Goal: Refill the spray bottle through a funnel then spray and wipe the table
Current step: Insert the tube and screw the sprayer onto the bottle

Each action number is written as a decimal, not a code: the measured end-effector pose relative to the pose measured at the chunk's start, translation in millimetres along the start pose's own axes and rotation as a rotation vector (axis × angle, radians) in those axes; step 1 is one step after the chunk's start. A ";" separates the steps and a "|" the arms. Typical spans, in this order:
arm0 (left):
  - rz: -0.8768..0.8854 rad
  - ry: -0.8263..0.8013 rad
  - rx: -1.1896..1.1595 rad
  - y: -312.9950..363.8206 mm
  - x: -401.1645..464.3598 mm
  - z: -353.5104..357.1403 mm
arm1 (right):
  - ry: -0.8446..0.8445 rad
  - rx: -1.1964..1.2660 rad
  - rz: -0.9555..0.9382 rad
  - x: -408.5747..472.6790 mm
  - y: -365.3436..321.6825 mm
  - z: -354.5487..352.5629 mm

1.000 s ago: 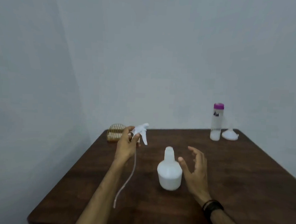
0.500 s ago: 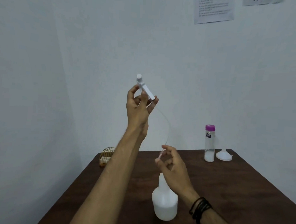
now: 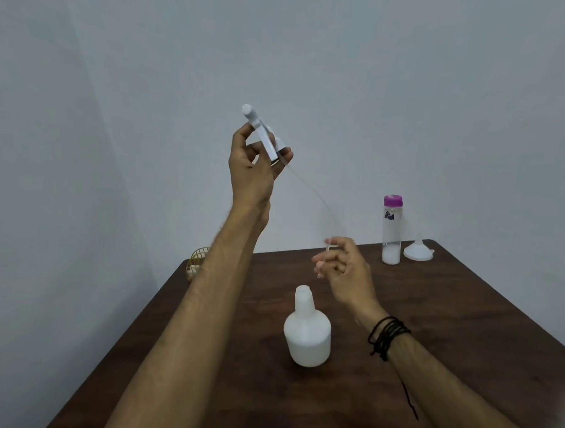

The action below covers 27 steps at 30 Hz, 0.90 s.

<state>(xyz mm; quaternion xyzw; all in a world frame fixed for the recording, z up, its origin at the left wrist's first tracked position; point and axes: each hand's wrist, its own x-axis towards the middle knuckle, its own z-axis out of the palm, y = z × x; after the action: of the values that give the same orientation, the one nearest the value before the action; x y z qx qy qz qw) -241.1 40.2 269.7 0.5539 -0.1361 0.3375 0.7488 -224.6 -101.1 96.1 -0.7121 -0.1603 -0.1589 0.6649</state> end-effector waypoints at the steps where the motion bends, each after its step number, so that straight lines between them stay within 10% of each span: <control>1: 0.001 -0.005 0.008 -1.7 -1.5 -1.1 | -0.023 -0.019 -0.012 -1.2 2.1 0.4; 27: 0.004 0.009 0.177 -23.2 -16.3 -27.6 | -0.145 -0.260 -0.112 -5.1 31.9 19.7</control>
<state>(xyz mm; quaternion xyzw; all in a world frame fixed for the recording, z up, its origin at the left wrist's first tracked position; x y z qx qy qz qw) -242.6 56.2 233.6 0.6160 -0.1034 0.3523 0.6969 -214.9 -83.6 64.0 -0.7916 -0.2255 -0.1632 0.5440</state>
